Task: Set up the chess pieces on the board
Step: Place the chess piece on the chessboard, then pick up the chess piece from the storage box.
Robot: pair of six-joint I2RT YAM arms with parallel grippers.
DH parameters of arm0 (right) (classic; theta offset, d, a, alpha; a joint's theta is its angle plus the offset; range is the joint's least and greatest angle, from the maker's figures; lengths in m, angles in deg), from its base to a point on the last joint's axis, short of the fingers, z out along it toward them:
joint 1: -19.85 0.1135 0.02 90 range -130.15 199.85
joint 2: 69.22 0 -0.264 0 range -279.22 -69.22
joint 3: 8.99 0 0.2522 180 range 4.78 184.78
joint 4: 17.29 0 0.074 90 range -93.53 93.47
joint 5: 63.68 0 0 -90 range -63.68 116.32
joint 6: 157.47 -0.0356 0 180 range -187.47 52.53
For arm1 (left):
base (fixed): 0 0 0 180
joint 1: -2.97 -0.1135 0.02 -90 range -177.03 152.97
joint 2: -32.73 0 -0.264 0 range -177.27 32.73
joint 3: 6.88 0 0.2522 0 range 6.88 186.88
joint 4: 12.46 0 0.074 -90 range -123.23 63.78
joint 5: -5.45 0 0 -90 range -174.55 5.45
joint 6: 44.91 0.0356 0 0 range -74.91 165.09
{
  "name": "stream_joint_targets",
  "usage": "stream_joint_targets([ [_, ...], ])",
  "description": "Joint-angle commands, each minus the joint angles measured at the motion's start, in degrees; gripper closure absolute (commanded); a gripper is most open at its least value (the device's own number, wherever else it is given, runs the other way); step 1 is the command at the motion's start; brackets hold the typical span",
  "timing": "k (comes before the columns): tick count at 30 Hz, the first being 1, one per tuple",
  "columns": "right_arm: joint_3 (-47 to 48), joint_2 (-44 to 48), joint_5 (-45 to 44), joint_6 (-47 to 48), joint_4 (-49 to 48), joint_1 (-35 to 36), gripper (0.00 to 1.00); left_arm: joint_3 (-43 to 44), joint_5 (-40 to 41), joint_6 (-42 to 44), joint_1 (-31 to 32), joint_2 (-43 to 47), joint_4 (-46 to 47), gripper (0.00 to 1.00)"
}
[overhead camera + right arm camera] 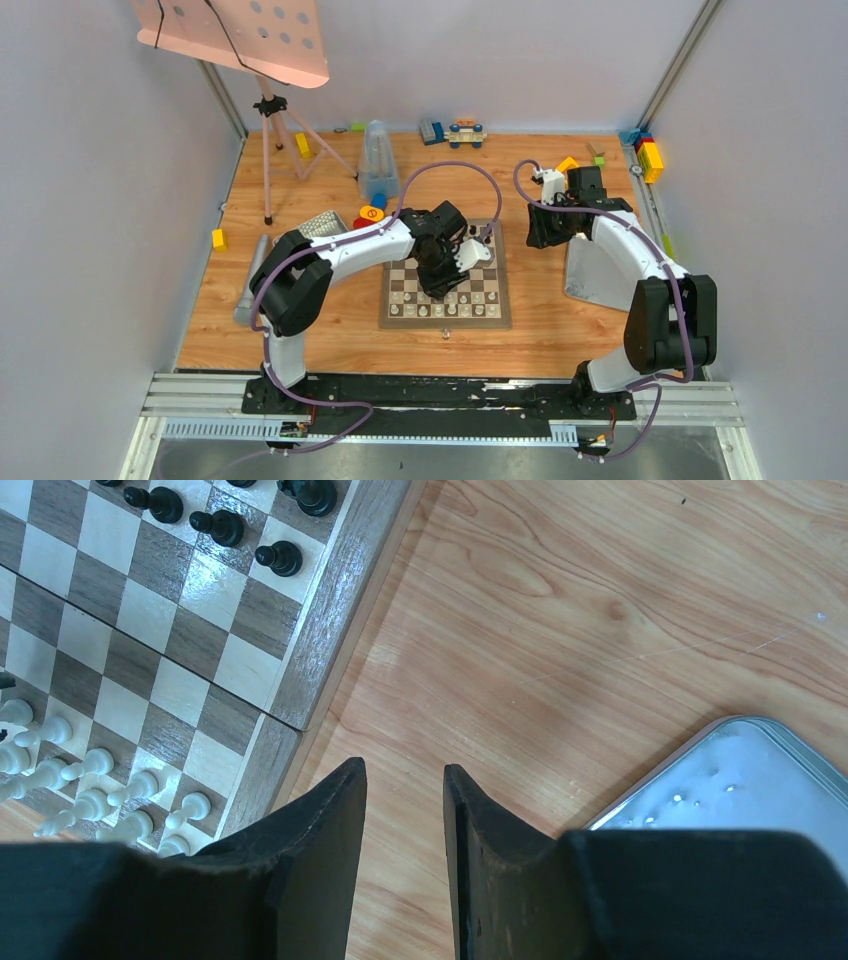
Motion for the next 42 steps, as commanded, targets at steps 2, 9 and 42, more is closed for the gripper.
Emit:
stream_joint_targets([
  [2,2.38,-0.18,0.47,0.73,-0.1,0.44,0.65,0.51,2.36,0.94,0.04,3.22,0.97,0.55],
  [9,2.47,-0.38,0.81,0.73,-0.1,0.7,0.65,1.71,1.65,1.87,-2.79,8.38,-1.06,0.38],
  [42,2.07,-0.98,-0.21,2.42,-0.46,3.04,0.65,-3.09,11.62,-2.66,-43.34,4.84,2.14,0.4],
])
